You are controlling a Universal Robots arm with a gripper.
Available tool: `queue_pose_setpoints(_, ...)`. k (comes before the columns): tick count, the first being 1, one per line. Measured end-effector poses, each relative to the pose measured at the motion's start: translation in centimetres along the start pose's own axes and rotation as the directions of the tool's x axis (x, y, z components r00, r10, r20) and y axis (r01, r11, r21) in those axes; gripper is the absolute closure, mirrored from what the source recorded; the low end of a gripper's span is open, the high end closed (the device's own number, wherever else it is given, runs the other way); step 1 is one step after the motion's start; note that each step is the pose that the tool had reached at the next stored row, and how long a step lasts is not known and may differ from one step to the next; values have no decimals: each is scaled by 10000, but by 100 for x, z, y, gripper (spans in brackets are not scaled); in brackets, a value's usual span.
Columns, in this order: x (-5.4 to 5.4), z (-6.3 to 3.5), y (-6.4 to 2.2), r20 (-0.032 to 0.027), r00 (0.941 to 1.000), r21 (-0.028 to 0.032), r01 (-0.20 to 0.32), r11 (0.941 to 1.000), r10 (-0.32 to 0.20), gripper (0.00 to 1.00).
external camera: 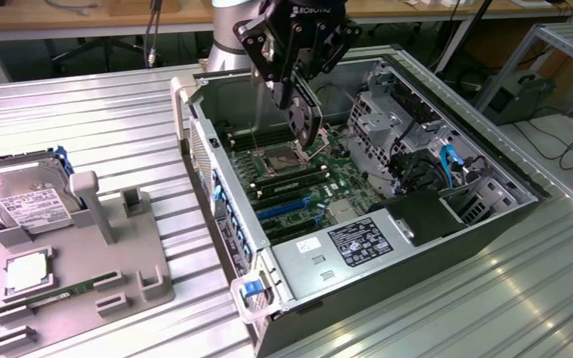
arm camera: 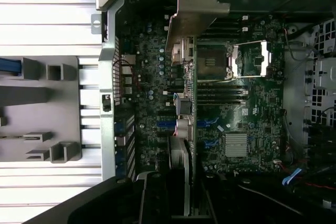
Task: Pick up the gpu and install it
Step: 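Pick up the gpu and move the gpu toward the slot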
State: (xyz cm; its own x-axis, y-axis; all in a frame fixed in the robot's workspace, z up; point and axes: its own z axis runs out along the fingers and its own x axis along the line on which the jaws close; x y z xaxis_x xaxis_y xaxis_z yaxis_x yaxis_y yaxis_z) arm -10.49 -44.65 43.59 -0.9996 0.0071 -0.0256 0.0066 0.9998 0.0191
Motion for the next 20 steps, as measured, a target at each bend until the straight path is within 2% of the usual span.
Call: queue_pose_setpoints(20,-191,5,1,0,10000,0,1,10000,-1,73)
